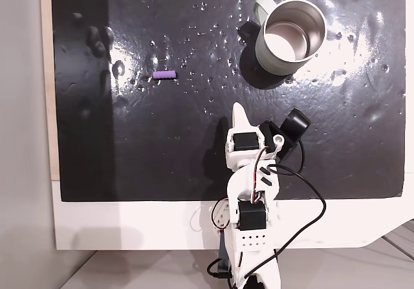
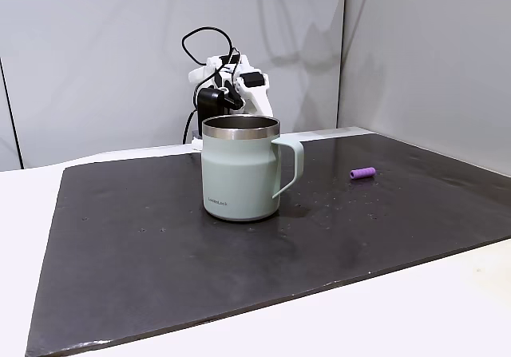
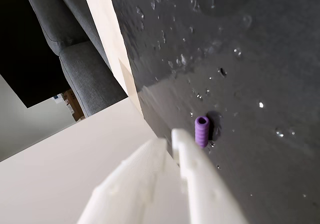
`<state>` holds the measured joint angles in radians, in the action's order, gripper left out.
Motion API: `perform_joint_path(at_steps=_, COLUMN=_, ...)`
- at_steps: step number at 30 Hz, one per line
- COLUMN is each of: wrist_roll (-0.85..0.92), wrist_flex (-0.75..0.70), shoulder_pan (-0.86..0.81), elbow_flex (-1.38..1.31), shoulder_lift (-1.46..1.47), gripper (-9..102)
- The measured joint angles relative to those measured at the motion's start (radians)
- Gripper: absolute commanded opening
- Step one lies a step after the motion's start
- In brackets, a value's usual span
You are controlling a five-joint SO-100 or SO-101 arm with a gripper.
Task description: Grasp a pengrip and put it in the cup.
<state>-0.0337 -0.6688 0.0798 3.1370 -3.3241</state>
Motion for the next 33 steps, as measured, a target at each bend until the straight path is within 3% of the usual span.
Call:
perform_joint_path(at_steps=5, wrist_roll=0.052, wrist_flex=-0.006, shoulder_pan=0.000, elbow_flex=-0.008, shoulder_lift=0.000, gripper=0)
perform_joint_path(at_steps=10, wrist_roll=0.064, wrist_flex=-0.107, shoulder_pan=0.028, elbow_flex=-0.109, shoulder_lift=0.026, gripper=0)
perform_joint_path(at_steps=19, wrist_roll=0.038, wrist_flex=-0.336, shoulder_pan=0.101, elbow_flex=-0.718, shoulder_lift=0.554, gripper=5)
perform_joint_path(at_steps=25, wrist_roll=-0.103, wrist_flex=-0.499, shoulder_pan=0.140, elbow_flex=-1.129, shoulder_lift=0.927, gripper=18)
perform_joint_path(at_steps=33, wrist_roll=-0.279, wrist_flex=-0.695, shoulder_pan=0.153, elbow_flex=-1.597, shoulder_lift=1.339, gripper=22)
